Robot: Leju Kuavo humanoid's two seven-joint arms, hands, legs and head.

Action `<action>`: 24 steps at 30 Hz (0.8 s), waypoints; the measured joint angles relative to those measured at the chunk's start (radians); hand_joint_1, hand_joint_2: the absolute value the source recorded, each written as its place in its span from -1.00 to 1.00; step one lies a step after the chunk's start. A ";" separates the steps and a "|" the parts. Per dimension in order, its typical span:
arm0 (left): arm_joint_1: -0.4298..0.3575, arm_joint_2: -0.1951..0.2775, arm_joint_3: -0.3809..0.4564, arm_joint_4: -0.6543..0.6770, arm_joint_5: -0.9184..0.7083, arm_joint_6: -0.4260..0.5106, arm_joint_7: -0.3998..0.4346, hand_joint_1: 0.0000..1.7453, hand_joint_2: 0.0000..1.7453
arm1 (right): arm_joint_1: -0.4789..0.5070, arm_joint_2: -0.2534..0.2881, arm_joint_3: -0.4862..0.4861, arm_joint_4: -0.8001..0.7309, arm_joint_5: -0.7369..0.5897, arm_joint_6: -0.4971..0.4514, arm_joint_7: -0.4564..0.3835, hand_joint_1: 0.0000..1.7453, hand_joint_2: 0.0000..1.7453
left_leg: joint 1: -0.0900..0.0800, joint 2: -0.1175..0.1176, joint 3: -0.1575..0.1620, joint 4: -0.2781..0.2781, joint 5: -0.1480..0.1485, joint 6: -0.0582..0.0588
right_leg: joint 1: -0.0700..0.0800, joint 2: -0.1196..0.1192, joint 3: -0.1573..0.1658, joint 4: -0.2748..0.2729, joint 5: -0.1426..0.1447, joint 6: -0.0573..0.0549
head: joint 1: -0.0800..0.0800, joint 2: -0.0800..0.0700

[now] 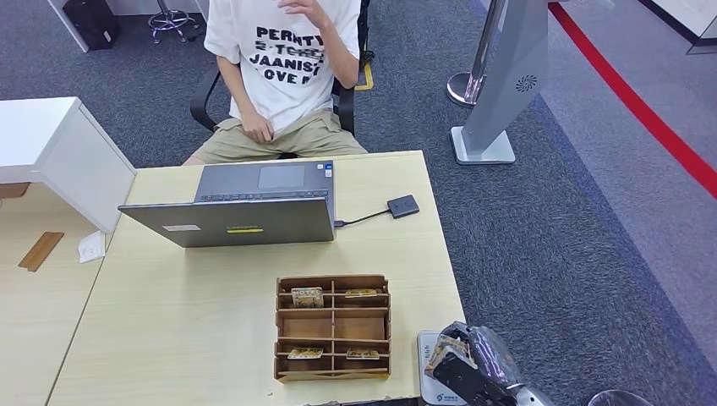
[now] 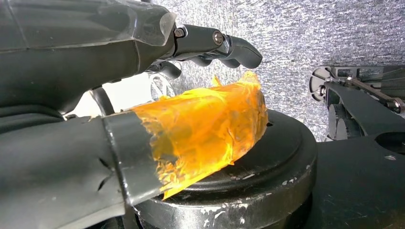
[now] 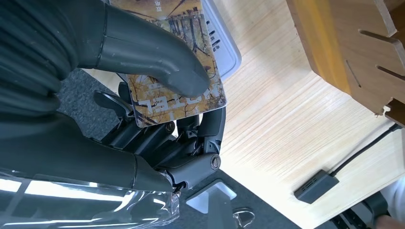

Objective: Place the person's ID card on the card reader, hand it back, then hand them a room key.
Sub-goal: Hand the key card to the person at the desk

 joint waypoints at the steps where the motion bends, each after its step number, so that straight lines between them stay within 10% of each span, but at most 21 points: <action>1: 0.000 0.000 0.000 0.000 0.000 0.000 0.000 -1.00 -1.00 | 0.000 0.000 0.000 0.000 0.000 0.000 0.000 1.00 1.00 | 0.000 0.000 0.000 0.000 0.000 0.000 | 0.000 0.000 0.000 0.000 0.000 0.000 | 0.000 0.000; 24: 0.000 0.000 0.000 0.000 -0.002 0.000 0.000 -1.00 -1.00 | -0.013 0.000 0.011 0.023 0.001 -0.001 0.004 1.00 1.00 | 0.000 0.000 0.000 0.000 0.000 0.000 | 0.000 0.000 0.000 0.000 0.000 0.000 | 0.000 0.000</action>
